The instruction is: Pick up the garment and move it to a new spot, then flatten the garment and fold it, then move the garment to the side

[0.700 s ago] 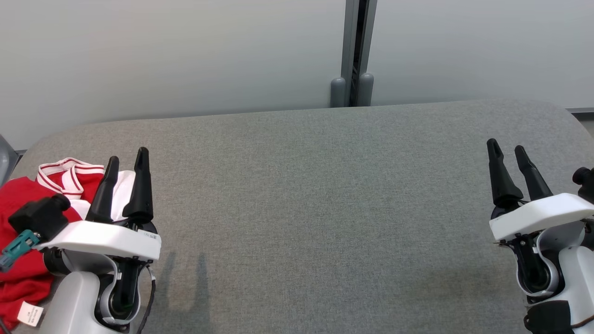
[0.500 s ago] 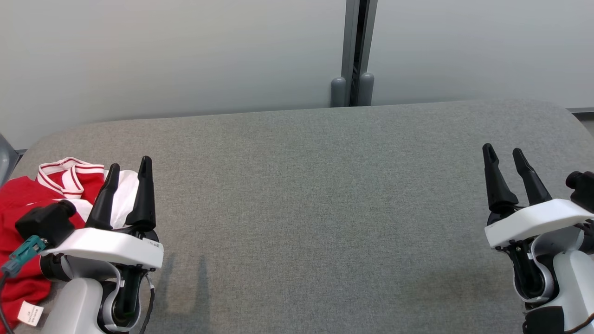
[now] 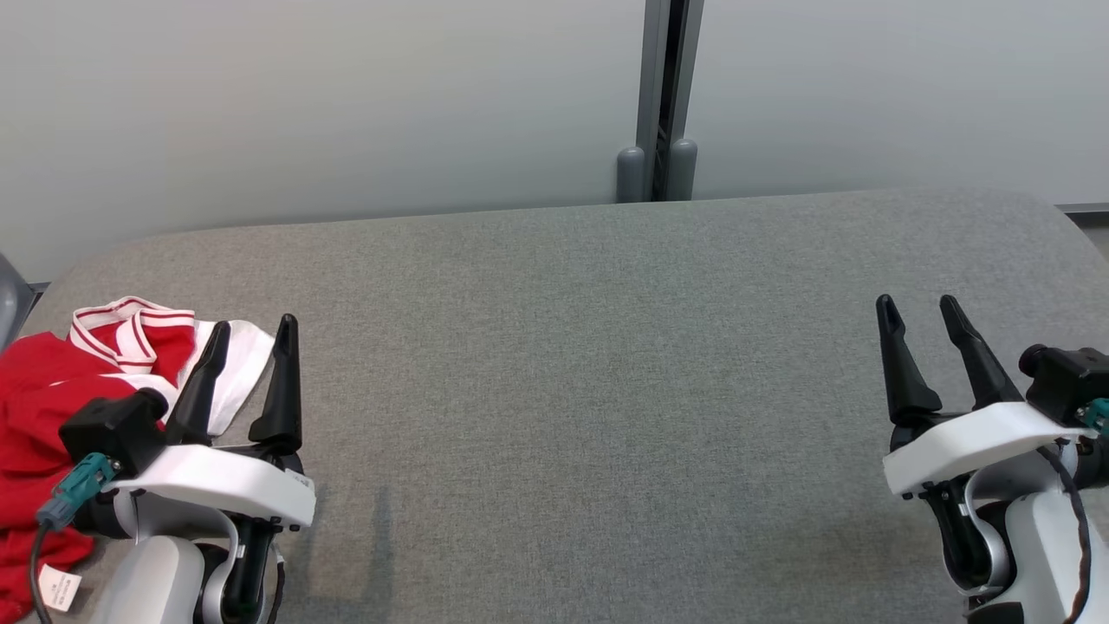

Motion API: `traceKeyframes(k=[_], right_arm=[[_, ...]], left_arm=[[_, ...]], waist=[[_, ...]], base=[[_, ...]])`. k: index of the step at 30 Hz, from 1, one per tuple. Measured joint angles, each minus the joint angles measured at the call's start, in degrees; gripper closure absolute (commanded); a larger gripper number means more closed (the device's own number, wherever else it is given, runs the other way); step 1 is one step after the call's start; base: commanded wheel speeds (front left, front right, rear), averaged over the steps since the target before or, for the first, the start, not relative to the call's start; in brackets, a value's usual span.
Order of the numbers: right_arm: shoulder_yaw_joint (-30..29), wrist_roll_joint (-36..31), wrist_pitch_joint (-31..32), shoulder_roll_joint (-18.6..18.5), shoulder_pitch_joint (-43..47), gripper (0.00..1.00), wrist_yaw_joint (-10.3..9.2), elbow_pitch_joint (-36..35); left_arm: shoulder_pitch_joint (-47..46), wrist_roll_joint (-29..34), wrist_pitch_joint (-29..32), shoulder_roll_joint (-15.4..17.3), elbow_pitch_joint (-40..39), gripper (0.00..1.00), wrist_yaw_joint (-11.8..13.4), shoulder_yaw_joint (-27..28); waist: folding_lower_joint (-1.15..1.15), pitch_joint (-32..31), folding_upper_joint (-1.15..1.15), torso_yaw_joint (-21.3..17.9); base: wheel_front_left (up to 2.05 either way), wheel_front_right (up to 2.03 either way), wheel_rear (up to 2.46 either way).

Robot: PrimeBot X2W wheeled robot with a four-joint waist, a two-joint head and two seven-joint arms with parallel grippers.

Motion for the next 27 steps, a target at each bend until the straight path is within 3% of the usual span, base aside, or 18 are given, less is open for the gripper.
traceKeyframes(k=[27], right_arm=[[-0.9, -9.3, -0.3, 1.6, 2.6, 0.0, 0.0, -0.5]], left_arm=[[2.9, 6.5, 2.2, 1.4, 0.0, 0.0, 3.5, -1.6]], waist=[[0.0, -0.3, 0.0, -0.1]], base=[[0.0, 0.0, 0.0]])
